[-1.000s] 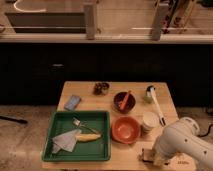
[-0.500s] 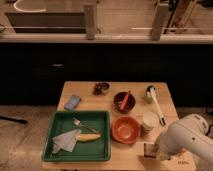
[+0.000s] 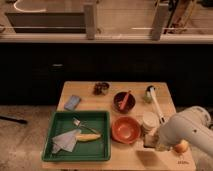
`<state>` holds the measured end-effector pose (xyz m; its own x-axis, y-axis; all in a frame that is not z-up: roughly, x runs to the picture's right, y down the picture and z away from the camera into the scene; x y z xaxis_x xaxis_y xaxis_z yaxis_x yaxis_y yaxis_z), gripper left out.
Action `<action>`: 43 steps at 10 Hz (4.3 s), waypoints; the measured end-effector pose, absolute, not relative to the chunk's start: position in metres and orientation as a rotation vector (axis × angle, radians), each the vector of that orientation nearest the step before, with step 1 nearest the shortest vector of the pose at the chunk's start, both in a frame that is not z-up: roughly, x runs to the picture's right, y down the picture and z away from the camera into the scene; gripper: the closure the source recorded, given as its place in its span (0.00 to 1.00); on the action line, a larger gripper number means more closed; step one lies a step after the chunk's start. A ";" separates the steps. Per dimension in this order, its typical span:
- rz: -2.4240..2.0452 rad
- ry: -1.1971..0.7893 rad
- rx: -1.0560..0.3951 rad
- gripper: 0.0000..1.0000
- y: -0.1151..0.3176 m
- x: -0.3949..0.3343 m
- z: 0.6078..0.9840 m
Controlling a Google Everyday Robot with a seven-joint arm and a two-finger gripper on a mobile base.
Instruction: Place eraser in red bowl
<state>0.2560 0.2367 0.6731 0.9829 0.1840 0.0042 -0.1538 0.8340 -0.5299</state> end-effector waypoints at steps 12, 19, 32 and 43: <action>0.085 -0.100 -0.506 1.00 0.183 0.197 0.682; 0.043 -0.116 -0.496 1.00 0.170 0.174 0.694; -0.010 -0.129 -0.560 1.00 0.189 0.145 0.728; -0.006 -0.128 -0.571 0.30 0.190 0.147 0.746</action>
<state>0.1466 0.1900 0.7462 0.9921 0.0300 0.1220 0.0408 0.8418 -0.5382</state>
